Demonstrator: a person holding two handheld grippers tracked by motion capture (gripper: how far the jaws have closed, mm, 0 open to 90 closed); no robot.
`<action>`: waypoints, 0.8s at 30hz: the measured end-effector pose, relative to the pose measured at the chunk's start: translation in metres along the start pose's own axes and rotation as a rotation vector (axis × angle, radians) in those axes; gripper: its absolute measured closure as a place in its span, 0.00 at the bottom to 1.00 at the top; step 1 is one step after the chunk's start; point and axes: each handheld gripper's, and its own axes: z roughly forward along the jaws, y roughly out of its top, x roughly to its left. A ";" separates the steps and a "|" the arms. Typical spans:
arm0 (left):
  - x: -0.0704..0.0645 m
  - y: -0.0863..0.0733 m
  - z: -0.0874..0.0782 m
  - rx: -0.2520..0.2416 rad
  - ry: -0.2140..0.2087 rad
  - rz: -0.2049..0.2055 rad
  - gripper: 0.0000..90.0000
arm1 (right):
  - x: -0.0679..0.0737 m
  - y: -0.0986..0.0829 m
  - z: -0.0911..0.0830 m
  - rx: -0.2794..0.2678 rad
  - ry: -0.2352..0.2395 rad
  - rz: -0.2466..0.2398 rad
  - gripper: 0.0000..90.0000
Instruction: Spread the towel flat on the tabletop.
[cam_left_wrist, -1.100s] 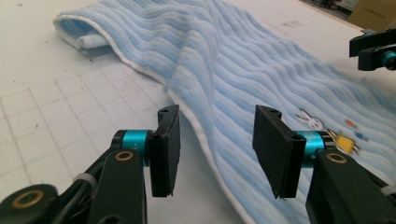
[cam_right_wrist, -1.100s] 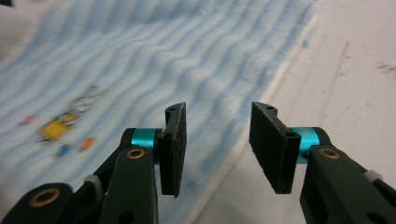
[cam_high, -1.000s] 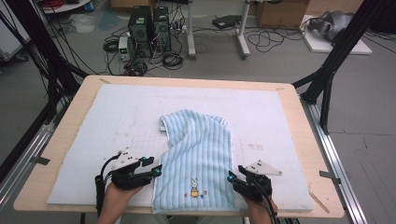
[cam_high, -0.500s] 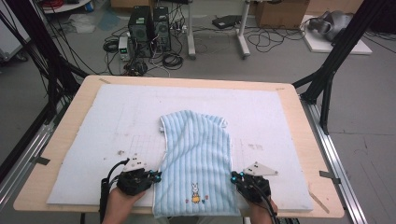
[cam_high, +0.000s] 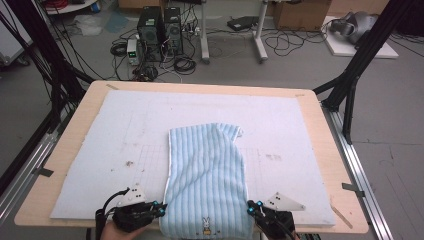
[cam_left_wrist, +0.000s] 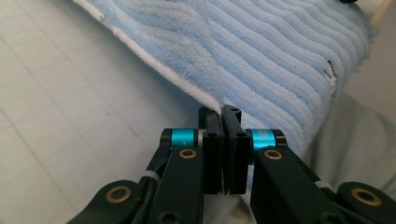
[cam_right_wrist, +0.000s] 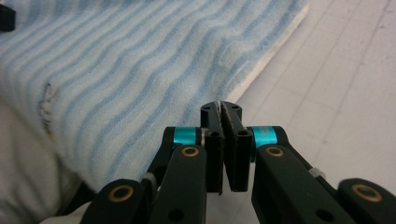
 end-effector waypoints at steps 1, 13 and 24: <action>0.000 0.000 -0.002 -0.004 -0.004 0.001 0.96 | 0.003 -0.002 -0.002 -0.001 0.003 -0.004 0.97; 0.035 0.026 -0.002 -0.249 0.064 -0.033 0.56 | -0.009 0.018 0.002 -0.088 -0.047 0.071 0.62; 0.061 0.063 0.043 -0.175 0.134 -0.086 0.64 | -0.030 0.055 0.054 0.005 -0.145 0.061 0.55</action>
